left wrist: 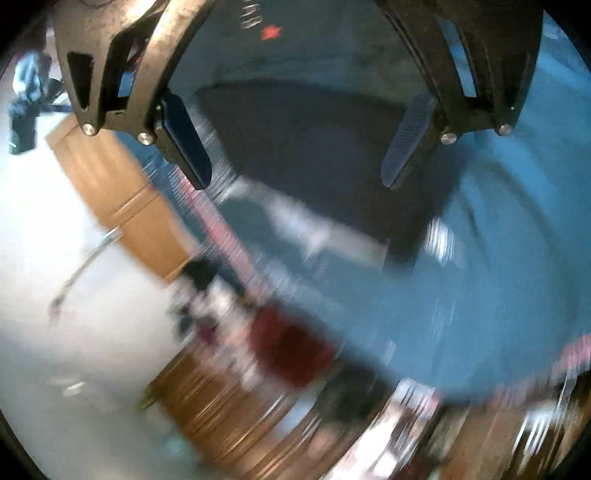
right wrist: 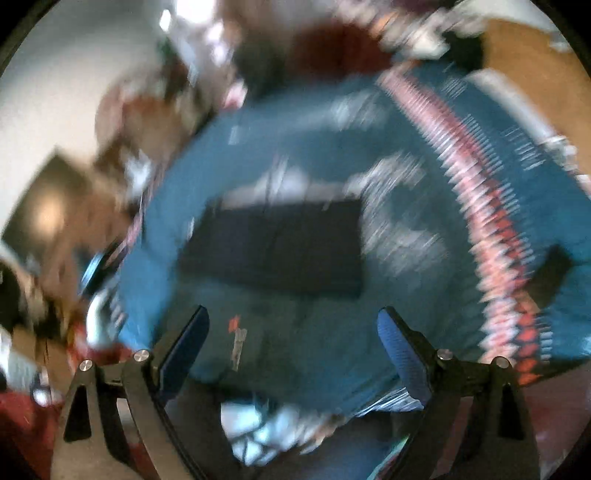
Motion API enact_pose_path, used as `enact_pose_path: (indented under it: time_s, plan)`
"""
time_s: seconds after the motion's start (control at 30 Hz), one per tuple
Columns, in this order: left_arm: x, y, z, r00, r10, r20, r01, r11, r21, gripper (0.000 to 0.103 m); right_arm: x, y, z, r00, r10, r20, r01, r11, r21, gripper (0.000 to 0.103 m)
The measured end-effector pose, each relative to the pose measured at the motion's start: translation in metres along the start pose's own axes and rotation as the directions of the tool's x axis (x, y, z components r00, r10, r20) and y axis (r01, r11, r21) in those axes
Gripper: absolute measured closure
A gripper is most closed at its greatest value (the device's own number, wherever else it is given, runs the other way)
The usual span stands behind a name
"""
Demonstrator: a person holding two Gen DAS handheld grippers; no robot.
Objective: Fold large clothes
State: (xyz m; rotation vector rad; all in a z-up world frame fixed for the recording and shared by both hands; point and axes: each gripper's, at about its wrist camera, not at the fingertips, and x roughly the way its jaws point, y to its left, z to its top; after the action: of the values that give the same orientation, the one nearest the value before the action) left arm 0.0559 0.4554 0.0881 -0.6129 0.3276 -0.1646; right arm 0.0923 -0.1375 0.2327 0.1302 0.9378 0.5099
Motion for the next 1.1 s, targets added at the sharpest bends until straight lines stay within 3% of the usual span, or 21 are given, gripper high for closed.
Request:
enact_pose_path:
  time_s: [0.07, 0.1, 0.17, 0.2, 0.33, 0.43, 0.63, 0.77, 0.87, 1.1]
  plan:
    - [-0.048, -0.015, 0.047, 0.992, 0.013, 0.127, -0.022, 0.997, 0.072, 0.002, -0.064, -0.032, 0.032, 0.989, -0.092, 0.116, 0.088, 0.995, 0.036, 0.006]
    - [-0.075, -0.022, 0.079, 0.977, 0.056, 0.207, -0.082, 0.989, 0.119, 0.0, -0.08, -0.042, 0.045, 0.982, -0.132, 0.139, 0.127, 0.991, 0.042, 0.006]
    - [-0.104, -0.021, 0.12, 0.952, 0.114, 0.284, -0.157, 0.978, 0.134, 0.001, -0.119, -0.073, 0.075, 0.955, -0.228, 0.187, 0.216, 0.973, 0.087, 0.006]
    - [-0.121, -0.021, 0.148, 0.93, 0.176, 0.324, -0.233, 0.961, 0.149, 0.001, -0.136, -0.091, 0.086, 0.937, -0.281, 0.206, 0.26, 0.958, 0.121, 0.006]
    - [-0.149, -0.007, 0.213, 0.86, 0.365, 0.355, -0.436, 0.889, 0.142, 0.001, -0.164, -0.138, 0.118, 0.898, -0.373, 0.231, 0.335, 0.923, 0.19, 0.004]
    - [-0.16, 0.004, 0.235, 0.812, 0.464, 0.354, -0.534, 0.836, 0.127, 0.001, -0.157, -0.166, 0.13, 0.894, -0.398, 0.204, 0.357, 0.91, 0.21, 0.004]
    - [-0.145, 0.021, 0.241, 0.742, 0.6, 0.299, -0.651, 0.752, 0.105, 0.001, -0.113, -0.18, 0.13, 0.906, -0.395, 0.153, 0.352, 0.902, 0.249, 0.004]
    - [-0.122, 0.028, 0.237, 0.721, 0.66, 0.212, -0.689, 0.715, 0.118, 0.001, -0.086, -0.175, 0.122, 0.913, -0.394, 0.107, 0.357, 0.897, 0.261, 0.004]
    - [-0.117, 0.033, 0.236, 0.724, 0.669, 0.168, -0.687, 0.721, 0.088, 0.001, -0.071, -0.173, 0.122, 0.917, -0.39, 0.08, 0.359, 0.896, 0.261, 0.004]
    - [-0.121, 0.027, 0.233, 0.726, 0.668, 0.161, -0.685, 0.723, 0.09, 0.001, -0.058, -0.166, 0.121, 0.92, -0.384, 0.076, 0.357, 0.902, 0.241, 0.004]
